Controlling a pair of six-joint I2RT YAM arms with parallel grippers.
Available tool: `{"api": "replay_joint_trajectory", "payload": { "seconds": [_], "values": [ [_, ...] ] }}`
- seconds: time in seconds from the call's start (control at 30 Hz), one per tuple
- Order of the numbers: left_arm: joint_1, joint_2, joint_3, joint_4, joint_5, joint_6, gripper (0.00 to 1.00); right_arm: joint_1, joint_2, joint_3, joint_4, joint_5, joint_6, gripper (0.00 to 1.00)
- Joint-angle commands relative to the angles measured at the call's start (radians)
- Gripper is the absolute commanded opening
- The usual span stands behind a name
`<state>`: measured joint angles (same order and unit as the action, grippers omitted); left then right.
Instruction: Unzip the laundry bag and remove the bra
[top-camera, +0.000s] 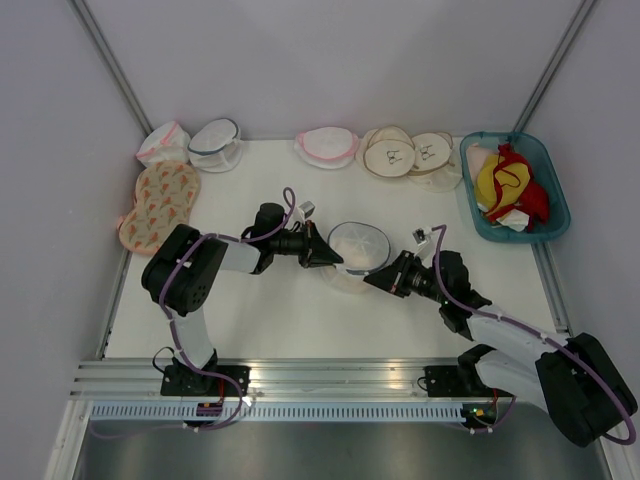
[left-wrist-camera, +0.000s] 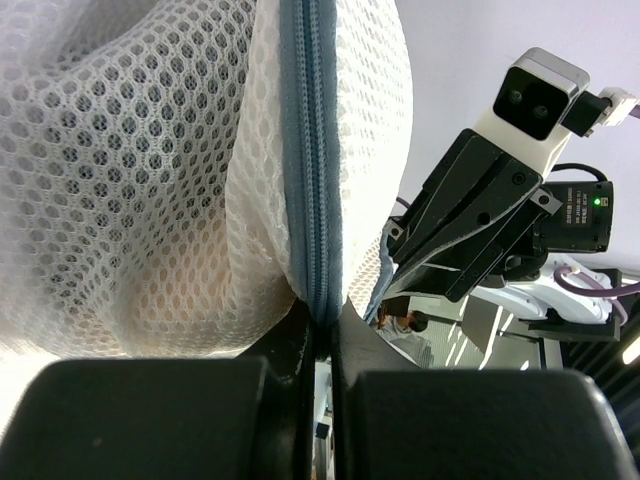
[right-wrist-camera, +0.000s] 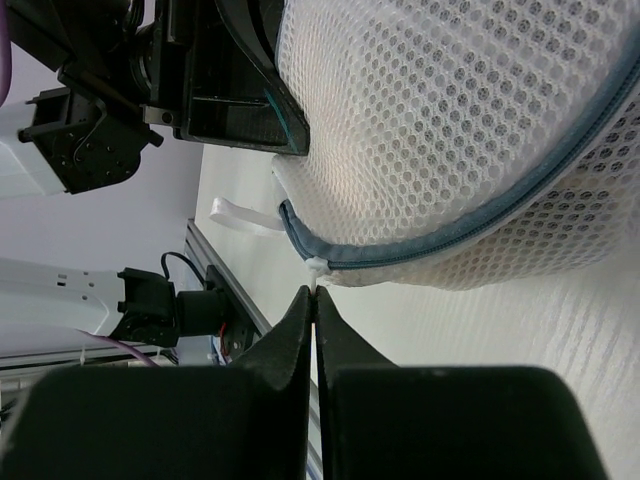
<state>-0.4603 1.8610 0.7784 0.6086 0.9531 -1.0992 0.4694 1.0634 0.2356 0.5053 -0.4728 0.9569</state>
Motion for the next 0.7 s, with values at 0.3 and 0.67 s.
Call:
{"api": "replay_joint_trajectory", "payload": {
  "seconds": [0.3,0.67],
  "values": [
    [0.015,-0.008,0.122,-0.266,-0.023,0.18,0.06,0.005,-0.177,0.112,-0.362,0.137,-0.128,0.0],
    [0.015,-0.455,0.056,-0.547,-0.382,0.187,0.99,0.005,-0.198,0.159,-0.482,0.171,-0.162,0.0]
  ]
}}
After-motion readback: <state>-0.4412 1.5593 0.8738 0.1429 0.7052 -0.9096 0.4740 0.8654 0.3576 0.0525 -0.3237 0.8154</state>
